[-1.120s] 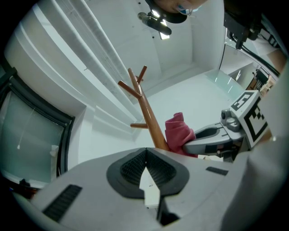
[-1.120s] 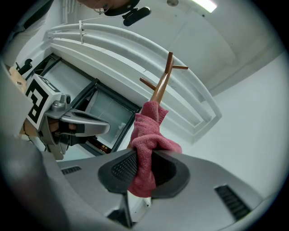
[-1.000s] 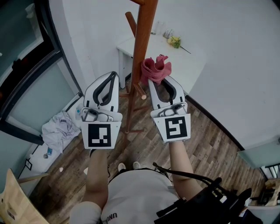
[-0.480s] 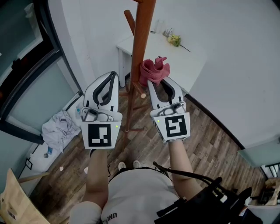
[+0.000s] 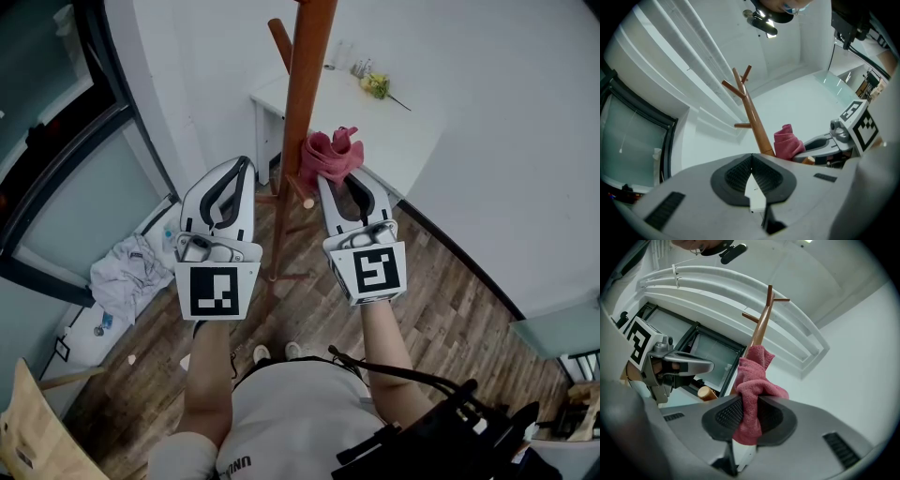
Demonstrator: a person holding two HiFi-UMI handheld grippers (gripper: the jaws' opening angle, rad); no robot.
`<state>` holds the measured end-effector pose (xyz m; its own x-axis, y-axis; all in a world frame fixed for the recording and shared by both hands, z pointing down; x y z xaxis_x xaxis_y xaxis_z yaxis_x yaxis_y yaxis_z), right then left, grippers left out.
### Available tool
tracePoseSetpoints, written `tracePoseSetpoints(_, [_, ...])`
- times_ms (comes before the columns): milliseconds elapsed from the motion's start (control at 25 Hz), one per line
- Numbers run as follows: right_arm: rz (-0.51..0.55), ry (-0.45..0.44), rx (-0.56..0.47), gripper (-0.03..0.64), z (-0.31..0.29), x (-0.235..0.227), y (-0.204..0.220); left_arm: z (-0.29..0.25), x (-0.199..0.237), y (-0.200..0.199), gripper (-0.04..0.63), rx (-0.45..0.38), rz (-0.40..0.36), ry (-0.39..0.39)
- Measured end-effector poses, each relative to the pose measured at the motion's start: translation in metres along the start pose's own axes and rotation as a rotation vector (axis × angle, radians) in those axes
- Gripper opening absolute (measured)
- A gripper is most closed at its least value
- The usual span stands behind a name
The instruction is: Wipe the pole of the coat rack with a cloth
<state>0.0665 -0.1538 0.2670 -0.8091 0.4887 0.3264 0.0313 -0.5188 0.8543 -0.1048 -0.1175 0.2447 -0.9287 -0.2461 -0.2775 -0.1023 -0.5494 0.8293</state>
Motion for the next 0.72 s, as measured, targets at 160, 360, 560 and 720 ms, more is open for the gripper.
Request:
tracePoseSetpoints(160, [-0.004,0.000,0.044,0.078,0.004,0.002,0.008,0.000,0.001,-0.002,0.014,0.003,-0.065,0.034])
tracePoseSetpoints(360, [-0.014,0.003,0.095,0.078,0.008,0.004,0.016,0.002,-0.001,0.002,0.014,0.004,0.001,0.006])
tracePoseSetpoints(560, [-0.025,0.004,0.129,0.078,0.011,0.006,0.021,0.003,-0.004,0.004,0.014,0.012,-0.053,0.044])
tracePoseSetpoints(720, [-0.023,0.000,0.115,0.078,0.012,0.008,0.024,0.006,-0.006,0.007,0.014,0.017,0.004,0.018])
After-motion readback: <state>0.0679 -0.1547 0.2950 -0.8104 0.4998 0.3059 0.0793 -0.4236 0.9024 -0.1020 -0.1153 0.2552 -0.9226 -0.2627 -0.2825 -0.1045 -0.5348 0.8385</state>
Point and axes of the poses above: the fingertips, and each gripper's own axes: z backward along the fingers, x to its left, y out of its underside, the point moved 8 cm from there along z, backward along the fingers, and after that the axes turned 10 degrees about -x, right-handed, at the moved point
